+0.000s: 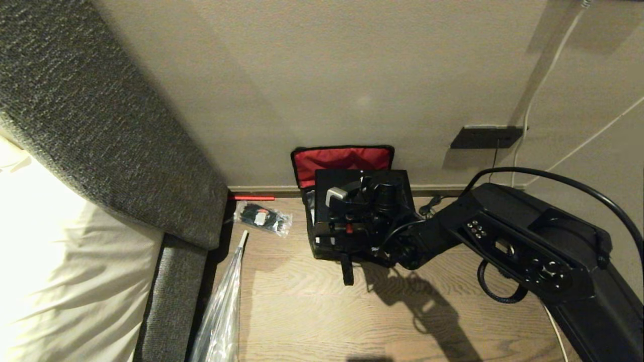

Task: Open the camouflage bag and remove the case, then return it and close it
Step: Place the black box back

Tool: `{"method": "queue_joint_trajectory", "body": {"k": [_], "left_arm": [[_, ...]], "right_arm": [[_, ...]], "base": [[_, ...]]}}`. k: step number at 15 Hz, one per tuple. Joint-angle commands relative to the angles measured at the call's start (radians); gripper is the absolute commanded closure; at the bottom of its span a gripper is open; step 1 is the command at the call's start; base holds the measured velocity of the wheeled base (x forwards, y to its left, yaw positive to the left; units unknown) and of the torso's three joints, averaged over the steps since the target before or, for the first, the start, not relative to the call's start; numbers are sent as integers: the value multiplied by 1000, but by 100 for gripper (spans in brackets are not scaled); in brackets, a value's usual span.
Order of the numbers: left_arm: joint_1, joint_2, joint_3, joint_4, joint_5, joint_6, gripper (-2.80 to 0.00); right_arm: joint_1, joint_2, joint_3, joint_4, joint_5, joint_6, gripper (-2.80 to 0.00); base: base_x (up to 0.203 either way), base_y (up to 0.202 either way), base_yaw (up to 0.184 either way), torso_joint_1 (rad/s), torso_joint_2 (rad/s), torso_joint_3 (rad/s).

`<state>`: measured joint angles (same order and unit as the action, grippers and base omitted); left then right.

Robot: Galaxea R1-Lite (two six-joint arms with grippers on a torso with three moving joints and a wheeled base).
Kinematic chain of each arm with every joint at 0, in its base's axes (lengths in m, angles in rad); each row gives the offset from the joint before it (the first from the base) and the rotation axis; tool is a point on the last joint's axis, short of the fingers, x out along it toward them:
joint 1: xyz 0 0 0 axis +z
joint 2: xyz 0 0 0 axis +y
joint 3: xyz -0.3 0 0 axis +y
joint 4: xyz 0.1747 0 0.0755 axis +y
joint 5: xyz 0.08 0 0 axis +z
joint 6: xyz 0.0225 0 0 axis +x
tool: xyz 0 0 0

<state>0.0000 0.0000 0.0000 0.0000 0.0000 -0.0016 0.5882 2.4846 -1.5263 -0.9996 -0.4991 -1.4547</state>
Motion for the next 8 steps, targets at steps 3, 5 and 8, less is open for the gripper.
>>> {"method": "queue_joint_trajectory", "body": {"k": [3, 5, 8], "left_arm": [[0, 0, 0, 0, 0, 0, 0], [0, 0, 0, 0, 0, 0, 0], [0, 0, 0, 0, 0, 0, 0]], "right_arm": [[1, 22, -37, 6, -3, -7, 0], [1, 24, -62, 18, -4, -8, 0], [2, 17, -83, 33, -3, -19, 0]], "base": [[0, 0, 0, 0, 0, 0], [0, 0, 0, 0, 0, 0], [0, 0, 0, 0, 0, 0]]}}
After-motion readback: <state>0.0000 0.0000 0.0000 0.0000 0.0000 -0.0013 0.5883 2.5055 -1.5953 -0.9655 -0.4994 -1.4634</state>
